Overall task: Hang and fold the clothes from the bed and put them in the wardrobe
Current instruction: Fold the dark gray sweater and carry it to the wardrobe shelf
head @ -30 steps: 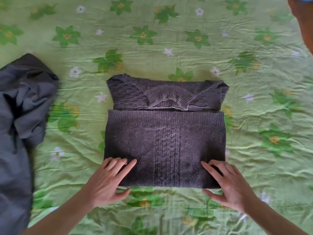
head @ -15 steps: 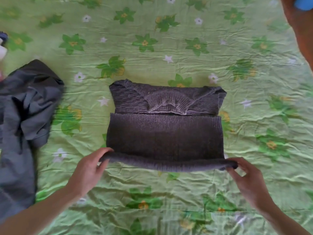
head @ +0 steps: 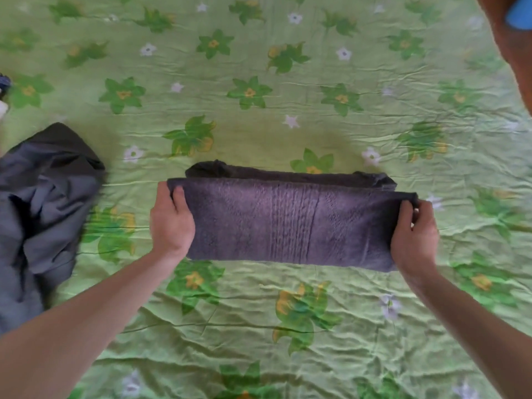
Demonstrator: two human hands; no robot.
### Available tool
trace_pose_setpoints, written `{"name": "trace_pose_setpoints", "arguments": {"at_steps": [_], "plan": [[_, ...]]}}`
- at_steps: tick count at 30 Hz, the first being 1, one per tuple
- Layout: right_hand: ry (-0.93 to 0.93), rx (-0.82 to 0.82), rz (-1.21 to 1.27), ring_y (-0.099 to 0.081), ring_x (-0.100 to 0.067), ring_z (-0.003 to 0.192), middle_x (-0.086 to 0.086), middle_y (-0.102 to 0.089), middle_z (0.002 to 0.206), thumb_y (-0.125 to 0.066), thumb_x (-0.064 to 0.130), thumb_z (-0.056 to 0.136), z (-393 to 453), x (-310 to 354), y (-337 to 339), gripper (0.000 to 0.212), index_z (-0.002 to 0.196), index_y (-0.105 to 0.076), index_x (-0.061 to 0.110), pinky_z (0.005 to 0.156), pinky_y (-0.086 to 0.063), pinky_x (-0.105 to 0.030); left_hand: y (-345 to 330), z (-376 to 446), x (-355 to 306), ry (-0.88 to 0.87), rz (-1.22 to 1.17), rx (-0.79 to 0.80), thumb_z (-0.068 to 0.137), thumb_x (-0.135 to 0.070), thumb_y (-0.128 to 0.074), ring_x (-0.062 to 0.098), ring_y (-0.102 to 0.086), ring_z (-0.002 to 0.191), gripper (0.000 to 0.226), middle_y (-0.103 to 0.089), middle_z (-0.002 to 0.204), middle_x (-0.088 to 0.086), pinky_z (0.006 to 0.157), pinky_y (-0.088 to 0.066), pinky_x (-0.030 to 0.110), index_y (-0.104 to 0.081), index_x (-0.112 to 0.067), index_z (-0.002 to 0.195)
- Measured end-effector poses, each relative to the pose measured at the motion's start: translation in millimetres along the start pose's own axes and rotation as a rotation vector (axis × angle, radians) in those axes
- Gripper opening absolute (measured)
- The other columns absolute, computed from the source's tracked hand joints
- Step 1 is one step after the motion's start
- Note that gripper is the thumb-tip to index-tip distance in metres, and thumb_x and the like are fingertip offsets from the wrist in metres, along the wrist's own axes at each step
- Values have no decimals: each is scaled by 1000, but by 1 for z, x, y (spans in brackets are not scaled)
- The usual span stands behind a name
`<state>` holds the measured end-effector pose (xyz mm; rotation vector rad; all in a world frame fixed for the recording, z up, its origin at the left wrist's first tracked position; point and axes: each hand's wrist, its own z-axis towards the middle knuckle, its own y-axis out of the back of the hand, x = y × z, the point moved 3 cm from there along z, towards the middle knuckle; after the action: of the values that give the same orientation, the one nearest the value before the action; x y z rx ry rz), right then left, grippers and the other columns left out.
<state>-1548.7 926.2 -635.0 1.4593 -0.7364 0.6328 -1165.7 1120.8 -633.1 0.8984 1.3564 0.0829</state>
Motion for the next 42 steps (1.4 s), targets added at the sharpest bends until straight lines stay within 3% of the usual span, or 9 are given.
{"name": "trace_pose_setpoints", "arguments": {"at_steps": [4,10,13,16,19,23,29,37,42], "plan": [[3,-1,-126,-61,-40,95,-22,-69,110,-44,31,111,47,10,-18,36,123,-58,1,72,-32,-36,-21,38,-11,-29,146,-58,113,-29,-41,32,-46,64,27,-49,70,3,64,-29,36,-49,-5,103],[-23,21,-256,-59,-31,81,-18,-72,102,-49,42,107,88,-1,-45,39,120,-63,8,67,-42,-38,-45,83,0,17,280,-34,109,-41,-51,31,-54,78,37,-58,82,5,69,-36,37,-61,-6,105],[-79,10,-326,-61,-33,100,-12,-65,118,-54,50,103,89,-5,-53,44,127,-59,13,78,-44,-38,-52,85,8,147,283,-49,103,-46,-60,33,-62,93,38,-62,92,3,77,-42,39,-60,-10,115],[217,-72,-389,-47,-35,122,-17,-52,133,-51,42,105,75,4,-55,44,138,-52,12,100,-38,-46,-56,66,-7,-160,370,-140,102,-32,-59,38,-52,116,39,-57,123,17,97,-38,47,-55,-6,131],[549,102,-376,-46,-33,134,-16,-52,143,-39,40,109,38,29,-75,49,144,-53,9,109,-36,-45,-80,22,-29,-554,446,87,108,-28,-51,34,-46,137,41,-52,146,16,117,-36,48,-54,-7,143],[650,400,-568,-10,-19,161,2,-20,172,-26,57,109,-12,32,-111,63,164,-27,26,129,-12,-47,-113,-23,-17,-738,649,378,111,-46,-34,29,-19,160,60,-27,172,8,128,-19,55,-34,-17,163],[626,346,-768,-9,-20,161,4,-13,174,-26,67,103,13,-12,-89,74,166,-17,30,128,-15,-54,-100,16,18,-784,811,394,104,-59,-35,27,-8,163,72,-12,176,3,125,-11,67,-23,-26,167],[658,342,-693,-9,-22,161,0,-16,173,-29,62,104,23,-10,-84,70,165,-23,28,127,-16,-54,-92,15,7,-783,727,326,101,-60,-43,30,-7,163,75,-15,175,7,127,-12,65,-31,-22,165],[393,281,-549,-8,-24,161,1,-9,175,-27,60,105,34,-37,-69,69,166,-14,31,128,-18,-53,-82,16,30,-715,818,339,97,-74,-38,38,-5,162,90,-6,176,13,128,-13,63,-19,-22,168]]}}
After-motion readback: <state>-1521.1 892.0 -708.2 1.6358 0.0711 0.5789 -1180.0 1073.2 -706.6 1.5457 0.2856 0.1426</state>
